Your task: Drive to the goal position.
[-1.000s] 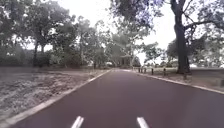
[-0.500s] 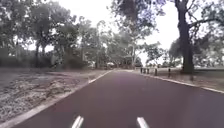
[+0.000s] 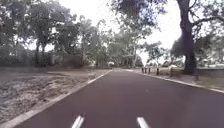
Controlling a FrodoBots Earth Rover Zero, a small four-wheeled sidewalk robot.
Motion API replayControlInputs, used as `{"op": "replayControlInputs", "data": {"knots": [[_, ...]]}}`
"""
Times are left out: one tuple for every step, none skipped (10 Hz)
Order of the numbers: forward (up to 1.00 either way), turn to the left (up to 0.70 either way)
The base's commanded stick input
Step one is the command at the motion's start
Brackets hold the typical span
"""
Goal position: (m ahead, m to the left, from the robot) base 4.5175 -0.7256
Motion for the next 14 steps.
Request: {"op": "replayControlInputs", "data": {"knots": [[0.6,0.0],[0.6,0.0],[0.6,0.0],[0.6,0.0],[0.6,0.0],[0.6,0.0],[0.6,0.0],[0.6,0.0],[0.6,0.0],[0.6,0.0],[0.6,0.0],[0.6,0.0],[0.6,0.0],[0.6,0.0]]}}
